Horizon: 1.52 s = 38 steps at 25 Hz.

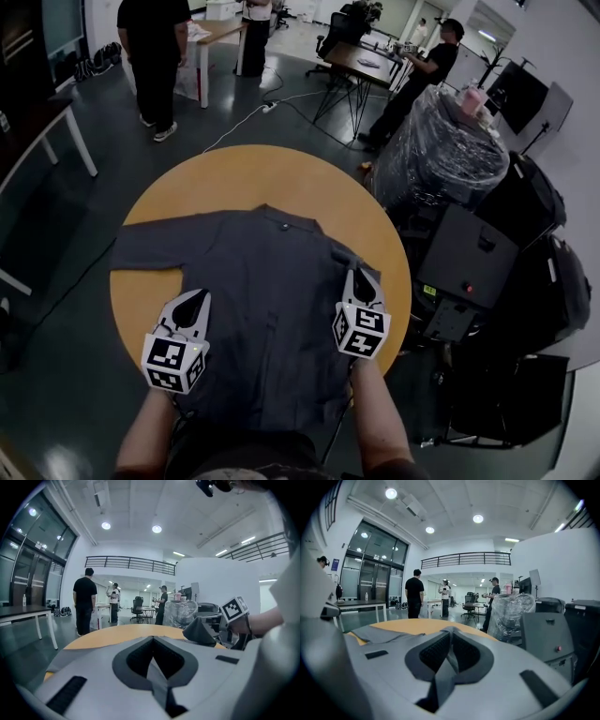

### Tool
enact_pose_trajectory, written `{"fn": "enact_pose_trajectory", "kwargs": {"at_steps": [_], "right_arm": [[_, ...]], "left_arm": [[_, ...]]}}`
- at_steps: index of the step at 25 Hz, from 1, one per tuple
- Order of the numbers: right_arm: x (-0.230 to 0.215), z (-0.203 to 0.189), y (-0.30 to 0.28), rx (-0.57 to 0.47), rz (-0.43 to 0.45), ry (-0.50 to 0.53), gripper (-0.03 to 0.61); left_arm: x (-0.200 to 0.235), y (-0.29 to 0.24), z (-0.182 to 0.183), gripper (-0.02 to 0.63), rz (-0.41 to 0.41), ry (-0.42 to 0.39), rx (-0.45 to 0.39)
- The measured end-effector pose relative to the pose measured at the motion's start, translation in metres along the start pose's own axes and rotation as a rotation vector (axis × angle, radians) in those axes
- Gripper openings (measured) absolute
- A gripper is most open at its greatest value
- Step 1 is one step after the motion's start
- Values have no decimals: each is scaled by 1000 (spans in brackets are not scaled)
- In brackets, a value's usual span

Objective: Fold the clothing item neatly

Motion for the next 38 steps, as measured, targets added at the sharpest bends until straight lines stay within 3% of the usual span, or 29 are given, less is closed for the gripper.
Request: {"fn": "enact_pose_trajectory", "kwargs": {"at_steps": [8,14,19,25,29,33,36,38], "right_arm": [[45,79,-6,-52,21,-39,15],[132,88,-35,-17,53,-50,15],[211,72,-64,39,110,12,15],[277,5,-67,207,263,145,17],[303,-26,-51,272,391,185,39],[321,-31,-34,272,481,198,80],[321,-27,-23,255,488,158,92],[309,-28,-22,251,440,99,94]], "left_arm": [[37,-21,17,8,-88,14,25],[71,-38,18,8,-142,21,60],[97,-44,12,8,-156,6,91],[117,-41,-10,8,-168,37,160],[122,-39,-24,8,-167,60,186],[122,-35,-32,8,-170,64,204],[124,-32,-33,8,-168,66,205],[127,-32,-34,8,-166,66,203]]}}
Point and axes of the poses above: the fingertips, and each gripper's own axes: y backward along the fingers, x to its left, z out of its top, the point moved 1 cm from there along y, backward along the fingers, and after that the axes turned 14 degrees about y, right-handed, at the moved point
